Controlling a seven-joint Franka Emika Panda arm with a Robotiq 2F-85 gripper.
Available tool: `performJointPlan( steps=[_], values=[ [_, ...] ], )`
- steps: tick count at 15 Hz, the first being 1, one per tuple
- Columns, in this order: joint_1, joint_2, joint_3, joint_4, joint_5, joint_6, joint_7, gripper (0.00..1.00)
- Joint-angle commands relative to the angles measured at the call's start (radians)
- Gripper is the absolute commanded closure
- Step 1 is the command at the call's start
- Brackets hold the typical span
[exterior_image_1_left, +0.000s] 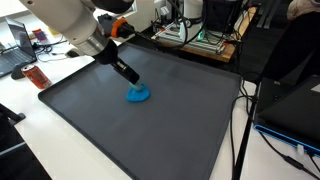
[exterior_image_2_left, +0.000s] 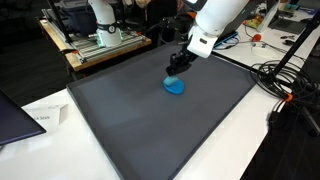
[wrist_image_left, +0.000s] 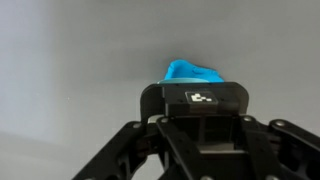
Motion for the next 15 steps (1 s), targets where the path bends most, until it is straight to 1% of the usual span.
performJointPlan(
  steps=[1,9,15],
  values=[
    [-0.006,0.050,-0.001,0.042,0.038,0.049,0.000,0.78],
    [-0.019,0.088,-0.002,0.064,0.071,0.130,0.029,0.78],
    [-0.011,0.094,-0.013,0.053,0.061,0.173,0.053,0.78]
  ],
)
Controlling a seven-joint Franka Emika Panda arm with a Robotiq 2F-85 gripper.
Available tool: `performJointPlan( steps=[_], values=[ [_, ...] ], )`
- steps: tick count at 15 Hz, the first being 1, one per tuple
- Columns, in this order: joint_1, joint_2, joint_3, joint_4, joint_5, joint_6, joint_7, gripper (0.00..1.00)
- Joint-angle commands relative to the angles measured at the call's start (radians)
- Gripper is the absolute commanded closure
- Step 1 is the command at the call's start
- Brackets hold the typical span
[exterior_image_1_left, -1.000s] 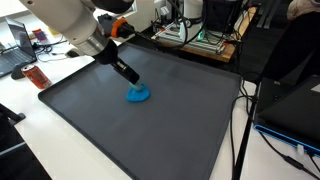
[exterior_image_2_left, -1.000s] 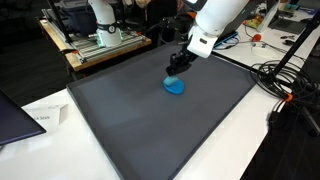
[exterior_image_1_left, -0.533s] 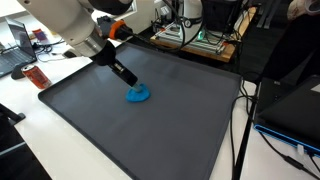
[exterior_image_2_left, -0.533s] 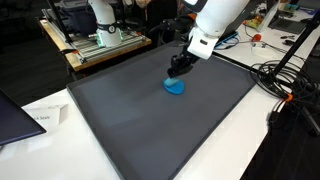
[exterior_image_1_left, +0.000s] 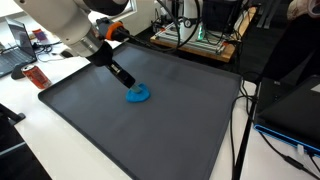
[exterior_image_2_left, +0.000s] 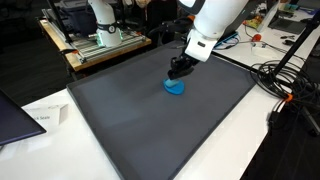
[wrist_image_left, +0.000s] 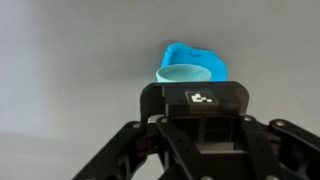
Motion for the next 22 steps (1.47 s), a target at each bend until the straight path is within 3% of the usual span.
performJointPlan(
  steps=[1,4,17,22],
  values=[
    [0.008,0.072,-0.008,0.029,0.025,0.128,0.020,0.78],
    [0.012,0.080,-0.013,0.024,0.015,0.154,0.024,0.78],
    [0.011,0.116,-0.031,0.060,-0.004,0.020,0.049,0.78],
    [0.005,0.130,-0.033,0.061,-0.003,0.020,0.044,0.78]
  ],
)
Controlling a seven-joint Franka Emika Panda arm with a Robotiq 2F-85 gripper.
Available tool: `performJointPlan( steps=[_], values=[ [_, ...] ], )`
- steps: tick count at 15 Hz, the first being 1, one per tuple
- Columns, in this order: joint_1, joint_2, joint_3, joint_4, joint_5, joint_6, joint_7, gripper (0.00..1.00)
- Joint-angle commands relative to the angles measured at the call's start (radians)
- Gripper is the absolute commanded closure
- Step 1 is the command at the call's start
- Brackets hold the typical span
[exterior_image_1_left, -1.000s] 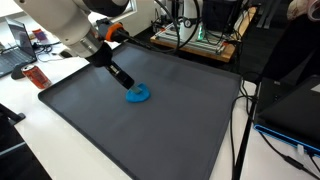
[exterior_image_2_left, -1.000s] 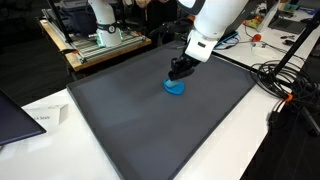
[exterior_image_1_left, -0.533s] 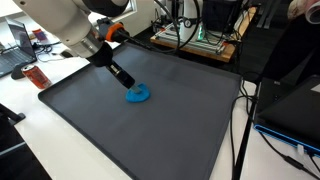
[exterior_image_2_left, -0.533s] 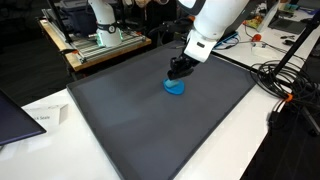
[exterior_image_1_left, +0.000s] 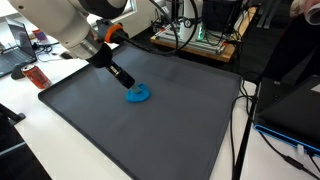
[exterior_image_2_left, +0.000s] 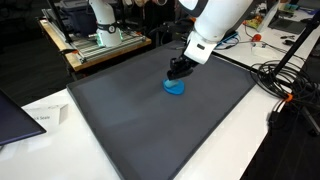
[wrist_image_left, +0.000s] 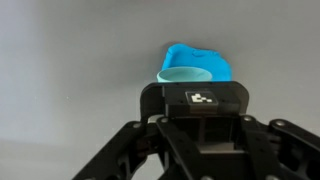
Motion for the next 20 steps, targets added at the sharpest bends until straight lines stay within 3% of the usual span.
performJointPlan(
  steps=[1,2,7,8,11,13,20],
  values=[
    [0.001,0.090,-0.021,0.009,-0.002,0.063,-0.002,0.78],
    [0.007,0.004,-0.011,0.006,0.007,-0.003,-0.004,0.53],
    [0.006,0.006,-0.012,0.007,0.007,-0.004,-0.004,0.53],
    [0.006,0.006,-0.012,0.007,0.007,-0.004,-0.004,0.78],
    [-0.006,0.039,-0.009,0.037,0.019,-0.124,-0.012,0.78],
    [-0.013,0.054,-0.012,0.046,0.022,-0.145,-0.015,0.78],
    [-0.045,0.088,-0.007,0.051,0.050,-0.117,-0.081,0.78]
  ],
)
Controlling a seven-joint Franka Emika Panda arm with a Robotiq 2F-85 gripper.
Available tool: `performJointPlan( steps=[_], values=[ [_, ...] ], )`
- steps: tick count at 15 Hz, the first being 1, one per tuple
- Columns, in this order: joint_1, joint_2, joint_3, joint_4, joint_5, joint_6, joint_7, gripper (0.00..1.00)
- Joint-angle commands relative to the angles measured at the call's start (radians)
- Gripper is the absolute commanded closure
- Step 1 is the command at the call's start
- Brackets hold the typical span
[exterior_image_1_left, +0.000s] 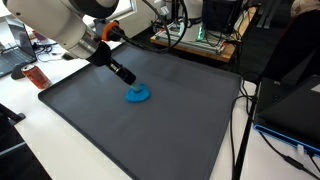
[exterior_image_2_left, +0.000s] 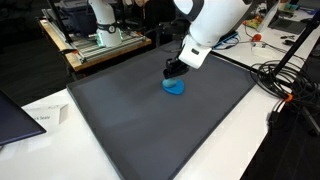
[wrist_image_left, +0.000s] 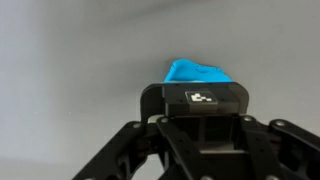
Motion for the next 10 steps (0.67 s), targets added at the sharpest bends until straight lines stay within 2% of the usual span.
performJointPlan(
  steps=[1,10],
  values=[
    [-0.019,0.071,-0.009,0.012,0.014,-0.025,-0.035,0.78],
    [-0.029,0.075,-0.005,0.030,0.030,-0.045,-0.044,0.78]
  ],
)
